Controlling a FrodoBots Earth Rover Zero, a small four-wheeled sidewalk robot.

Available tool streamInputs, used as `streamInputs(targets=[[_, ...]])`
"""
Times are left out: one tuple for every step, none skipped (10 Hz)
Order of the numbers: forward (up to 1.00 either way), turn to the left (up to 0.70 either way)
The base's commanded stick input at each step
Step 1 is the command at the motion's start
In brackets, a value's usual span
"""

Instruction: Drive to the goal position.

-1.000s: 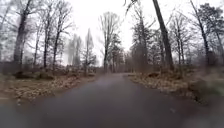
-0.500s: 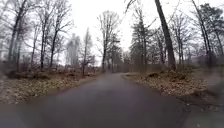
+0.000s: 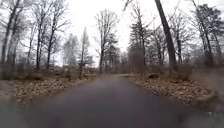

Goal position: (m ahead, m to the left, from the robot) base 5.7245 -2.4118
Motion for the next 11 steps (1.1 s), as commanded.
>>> streamInputs(targets=[[1.0,0.29],[1.0,0.05],[1.0,0.0],[1.0,0.0],[1.0,0.0],[1.0,0.0],[1.0,0.0],[1.0,0.0],[1.0,0.0],[1.0,0.02],[1.0,0.27]])
